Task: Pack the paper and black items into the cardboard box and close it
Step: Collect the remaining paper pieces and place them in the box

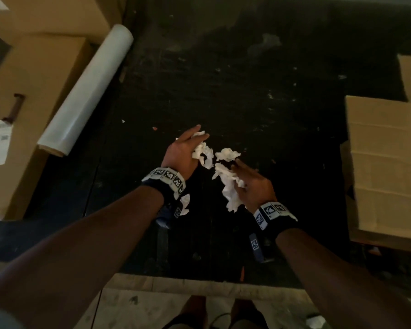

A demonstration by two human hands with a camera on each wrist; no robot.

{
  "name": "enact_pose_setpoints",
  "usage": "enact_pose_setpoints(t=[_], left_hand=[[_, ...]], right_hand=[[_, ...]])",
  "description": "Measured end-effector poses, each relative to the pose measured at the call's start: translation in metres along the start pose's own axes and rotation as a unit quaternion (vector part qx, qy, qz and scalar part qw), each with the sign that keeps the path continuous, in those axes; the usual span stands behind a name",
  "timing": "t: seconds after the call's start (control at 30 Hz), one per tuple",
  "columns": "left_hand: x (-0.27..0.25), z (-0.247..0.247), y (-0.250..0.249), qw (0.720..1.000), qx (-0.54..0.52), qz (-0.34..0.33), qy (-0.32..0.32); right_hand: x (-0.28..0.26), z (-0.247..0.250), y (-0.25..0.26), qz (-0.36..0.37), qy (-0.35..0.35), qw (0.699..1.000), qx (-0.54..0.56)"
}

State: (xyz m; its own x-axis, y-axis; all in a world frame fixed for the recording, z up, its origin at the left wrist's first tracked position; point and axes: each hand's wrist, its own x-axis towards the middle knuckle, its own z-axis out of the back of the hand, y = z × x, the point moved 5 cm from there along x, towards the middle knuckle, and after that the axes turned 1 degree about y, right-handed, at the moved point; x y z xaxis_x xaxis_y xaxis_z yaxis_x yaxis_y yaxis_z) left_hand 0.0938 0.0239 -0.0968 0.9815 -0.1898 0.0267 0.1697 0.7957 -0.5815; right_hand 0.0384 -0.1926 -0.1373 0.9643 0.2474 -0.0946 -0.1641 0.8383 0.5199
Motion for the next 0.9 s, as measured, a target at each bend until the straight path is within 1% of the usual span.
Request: enact_pose_setpoints(t=[0.1,0.17,0.27,0.33,0.4,0.47,0.53,0.6,0.67,0.73,0.8,0.9], left_hand=[[0.012,-0.019,0.008,0.996,0.034,0.027,0.083],[0.01,-0.025,0.011,0.99,0.06,0.027,0.125],[0.001,-0.023,0.008,0.983,0.105,-0.016,0.153],[-0.002,-0.017,0.007,0.981,0.124,-0.025,0.146],[-0.002,-0.011,0.015,0.981,0.141,-0.004,0.133],[0.004,-0.007,0.028,0.977,0.163,0.042,0.134],[0.01,-0.008,0.043,0.968,0.167,0.094,0.159],[0.013,-0.016,0.049,0.961,0.142,0.114,0.206],[0.011,-0.027,0.044,0.955,0.116,0.085,0.261],[0.003,-0.037,0.035,0.949,0.112,0.035,0.294],[-0.003,-0.042,0.028,0.945,0.124,0.007,0.302],[-0.005,-0.036,0.023,0.944,0.146,-0.013,0.296]], right_hand=[[-0.003,-0.011,-0.005,0.019,0.048,0.999,-0.012],[-0.01,-0.009,-0.006,0.03,0.065,0.997,-0.035],[-0.023,0.004,-0.008,0.019,0.088,0.995,-0.039],[-0.034,0.013,-0.008,0.01,0.099,0.994,-0.046],[-0.043,0.015,-0.009,0.003,0.117,0.99,-0.074],[-0.051,0.01,-0.009,0.001,0.145,0.984,-0.103],[-0.052,0.002,-0.009,-0.003,0.161,0.979,-0.123],[-0.046,-0.002,-0.009,-0.01,0.164,0.978,-0.127],[-0.036,-0.006,-0.006,-0.012,0.175,0.977,-0.12],[-0.024,-0.009,0.0,-0.004,0.185,0.976,-0.117],[-0.015,-0.009,0.008,0.007,0.19,0.975,-0.117],[-0.007,-0.007,0.015,0.01,0.198,0.973,-0.121]])
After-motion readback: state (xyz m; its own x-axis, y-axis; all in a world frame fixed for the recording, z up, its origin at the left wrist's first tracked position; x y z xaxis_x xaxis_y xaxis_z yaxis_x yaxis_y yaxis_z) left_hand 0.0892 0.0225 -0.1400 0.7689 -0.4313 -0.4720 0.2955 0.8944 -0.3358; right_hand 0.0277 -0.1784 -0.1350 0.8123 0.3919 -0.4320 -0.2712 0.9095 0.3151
